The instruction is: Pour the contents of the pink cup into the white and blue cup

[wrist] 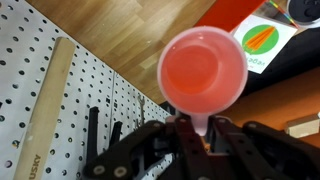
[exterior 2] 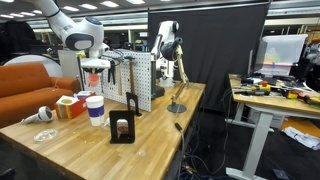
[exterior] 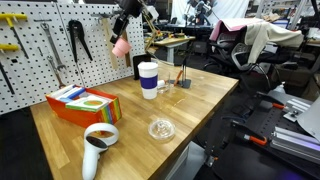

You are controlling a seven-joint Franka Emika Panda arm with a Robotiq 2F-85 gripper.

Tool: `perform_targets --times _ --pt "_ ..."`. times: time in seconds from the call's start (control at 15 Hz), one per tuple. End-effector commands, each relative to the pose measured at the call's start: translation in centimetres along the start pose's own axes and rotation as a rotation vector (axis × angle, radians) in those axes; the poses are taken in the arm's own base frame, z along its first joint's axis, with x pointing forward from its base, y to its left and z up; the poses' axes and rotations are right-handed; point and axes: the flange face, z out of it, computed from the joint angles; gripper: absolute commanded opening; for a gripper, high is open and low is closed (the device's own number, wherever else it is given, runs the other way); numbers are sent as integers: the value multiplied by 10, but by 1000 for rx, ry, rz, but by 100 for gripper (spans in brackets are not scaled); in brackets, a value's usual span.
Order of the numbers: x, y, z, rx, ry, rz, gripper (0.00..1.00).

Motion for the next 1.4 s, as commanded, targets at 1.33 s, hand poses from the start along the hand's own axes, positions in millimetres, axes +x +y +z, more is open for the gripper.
perform_targets --times 1.33 --pt "-57 -24 -17 43 74 42 4"
